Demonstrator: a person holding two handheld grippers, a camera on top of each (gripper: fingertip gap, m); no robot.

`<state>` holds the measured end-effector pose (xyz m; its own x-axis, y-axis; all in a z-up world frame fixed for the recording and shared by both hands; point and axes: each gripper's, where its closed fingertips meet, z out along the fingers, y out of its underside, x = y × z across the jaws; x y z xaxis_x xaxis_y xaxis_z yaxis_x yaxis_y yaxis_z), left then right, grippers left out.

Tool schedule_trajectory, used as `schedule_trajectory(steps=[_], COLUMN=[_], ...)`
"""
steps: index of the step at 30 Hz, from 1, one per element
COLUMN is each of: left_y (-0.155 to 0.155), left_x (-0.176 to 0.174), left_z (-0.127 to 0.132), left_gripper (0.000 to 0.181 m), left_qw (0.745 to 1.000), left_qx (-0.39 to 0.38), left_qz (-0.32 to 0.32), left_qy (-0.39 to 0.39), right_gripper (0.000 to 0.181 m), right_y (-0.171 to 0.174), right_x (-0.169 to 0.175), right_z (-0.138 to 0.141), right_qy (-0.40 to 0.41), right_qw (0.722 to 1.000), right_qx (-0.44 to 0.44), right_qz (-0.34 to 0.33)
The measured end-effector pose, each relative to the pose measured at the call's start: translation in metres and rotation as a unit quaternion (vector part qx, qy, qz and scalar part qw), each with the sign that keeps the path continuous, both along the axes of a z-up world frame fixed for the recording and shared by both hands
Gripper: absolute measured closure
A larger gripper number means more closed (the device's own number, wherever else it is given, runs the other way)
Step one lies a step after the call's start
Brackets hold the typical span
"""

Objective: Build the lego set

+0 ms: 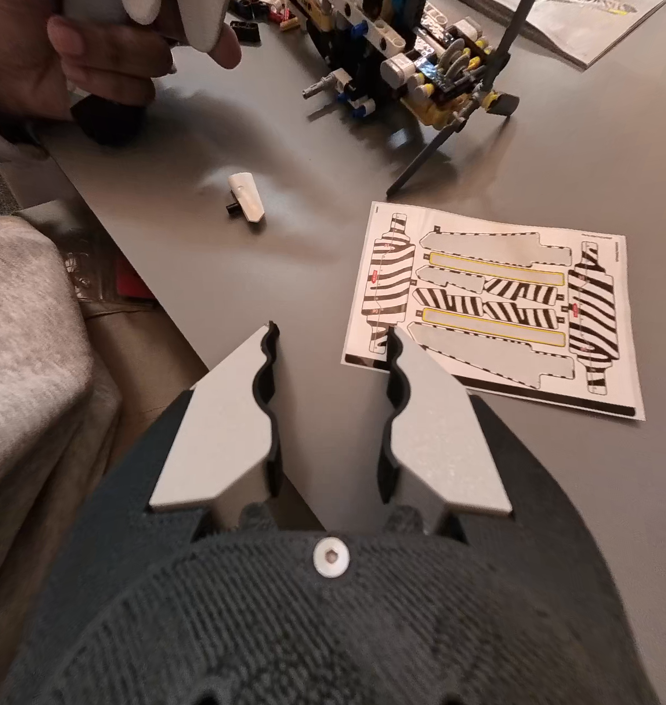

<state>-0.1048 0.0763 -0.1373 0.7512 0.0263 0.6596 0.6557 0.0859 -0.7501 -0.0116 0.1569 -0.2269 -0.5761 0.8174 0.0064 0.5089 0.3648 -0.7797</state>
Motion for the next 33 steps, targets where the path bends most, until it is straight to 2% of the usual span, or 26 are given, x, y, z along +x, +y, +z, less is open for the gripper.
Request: schedule_trajectory(steps=[10, 17, 19, 25, 30, 33], left_y=[0.001, 0.001, 0.001, 0.0, 0.0, 0.0], left_x=[0.0, -0.001, -0.001, -0.001, -0.001, -0.001], left_z=[-0.001, -0.001, -0.001, -0.001, -0.001, -0.001], left_gripper=[0.166, 0.165, 0.165, 0.165, 0.165, 0.165], left_qw=[1.0, 1.0, 1.0, 1.0, 1.0, 1.0], left_qx=[-0.003, -0.003, -0.003, -0.002, -0.002, -0.001], left_qz=[-0.001, 0.0, 0.0, 0.0, 0.001, 0.002], left_qy=[-0.003, -0.004, -0.004, -0.004, -0.004, -0.005], right_gripper=[0.11, 0.12, 0.118, 0.112, 0.103, 0.103], right_y=[-0.011, -0.043, -0.036, 0.019, 0.025, 0.031], right_x=[0.01, 0.044, 0.042, 0.015, 0.012, 0.008], right_z=[-0.001, 0.005, 0.006, 0.028, 0.041, 0.036], right_qy=[-0.026, -0.101, -0.096, 0.018, 0.076, 0.077], right_qw=[1.0, 0.99, 0.992, 0.999, 0.994, 0.995], right_qx=[0.015, -0.031, -0.022, -0.022, -0.078, -0.048], right_qz=[0.009, 0.094, 0.081, -0.033, -0.033, -0.051])
